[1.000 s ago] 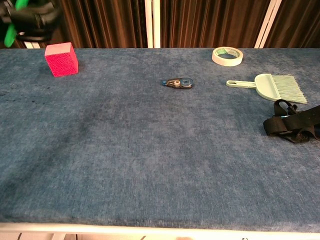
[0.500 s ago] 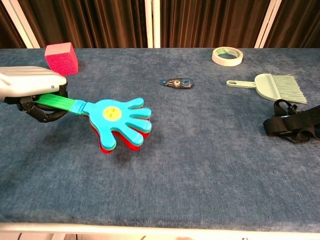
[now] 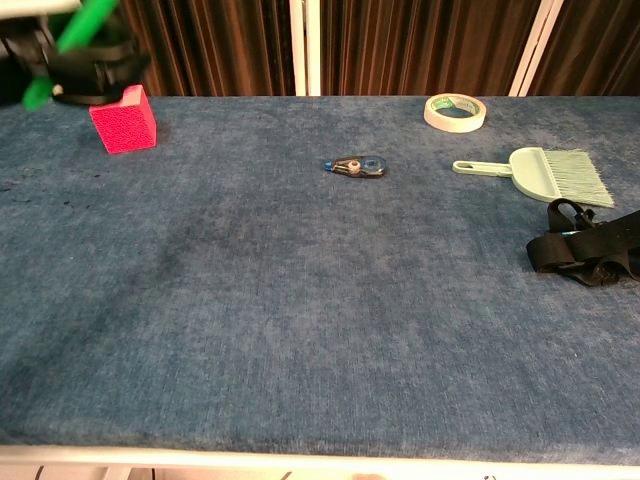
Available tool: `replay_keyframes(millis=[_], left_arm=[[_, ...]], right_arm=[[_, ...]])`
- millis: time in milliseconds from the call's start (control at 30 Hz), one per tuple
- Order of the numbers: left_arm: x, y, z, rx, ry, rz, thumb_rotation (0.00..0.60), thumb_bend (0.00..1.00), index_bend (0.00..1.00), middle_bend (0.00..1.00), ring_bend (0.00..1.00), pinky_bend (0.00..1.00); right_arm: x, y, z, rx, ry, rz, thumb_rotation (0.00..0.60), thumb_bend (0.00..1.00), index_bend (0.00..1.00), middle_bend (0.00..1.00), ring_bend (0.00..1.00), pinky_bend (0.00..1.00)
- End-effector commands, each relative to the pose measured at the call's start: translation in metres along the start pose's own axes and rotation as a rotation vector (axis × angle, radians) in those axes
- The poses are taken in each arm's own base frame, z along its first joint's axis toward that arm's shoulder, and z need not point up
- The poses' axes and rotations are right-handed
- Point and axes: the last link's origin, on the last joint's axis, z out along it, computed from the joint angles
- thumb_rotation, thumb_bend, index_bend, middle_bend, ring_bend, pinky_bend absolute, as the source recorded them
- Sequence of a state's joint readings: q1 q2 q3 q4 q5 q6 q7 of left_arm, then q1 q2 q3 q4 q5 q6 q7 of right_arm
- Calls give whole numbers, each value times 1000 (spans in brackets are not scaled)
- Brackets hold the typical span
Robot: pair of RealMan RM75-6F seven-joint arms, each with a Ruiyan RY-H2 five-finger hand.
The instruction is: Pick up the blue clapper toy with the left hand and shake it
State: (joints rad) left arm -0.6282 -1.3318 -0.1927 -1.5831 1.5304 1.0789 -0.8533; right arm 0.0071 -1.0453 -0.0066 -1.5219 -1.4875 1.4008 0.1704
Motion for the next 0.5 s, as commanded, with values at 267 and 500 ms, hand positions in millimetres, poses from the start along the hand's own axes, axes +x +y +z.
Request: replay_keyframes(millis=[267,500], left_arm=[[-24,-38,-13,-13,-170,568,600,660,1000,1000,1000,1000],[-30,-86,-26,161,-426,887,600,658,1000,1000,1000,1000]], right_arm=[[-3,0,-1,2,-14,-4,600,212,0,29,0,0],[-3,3,0,-13,-23,-5,600,212,0,29,0,0]])
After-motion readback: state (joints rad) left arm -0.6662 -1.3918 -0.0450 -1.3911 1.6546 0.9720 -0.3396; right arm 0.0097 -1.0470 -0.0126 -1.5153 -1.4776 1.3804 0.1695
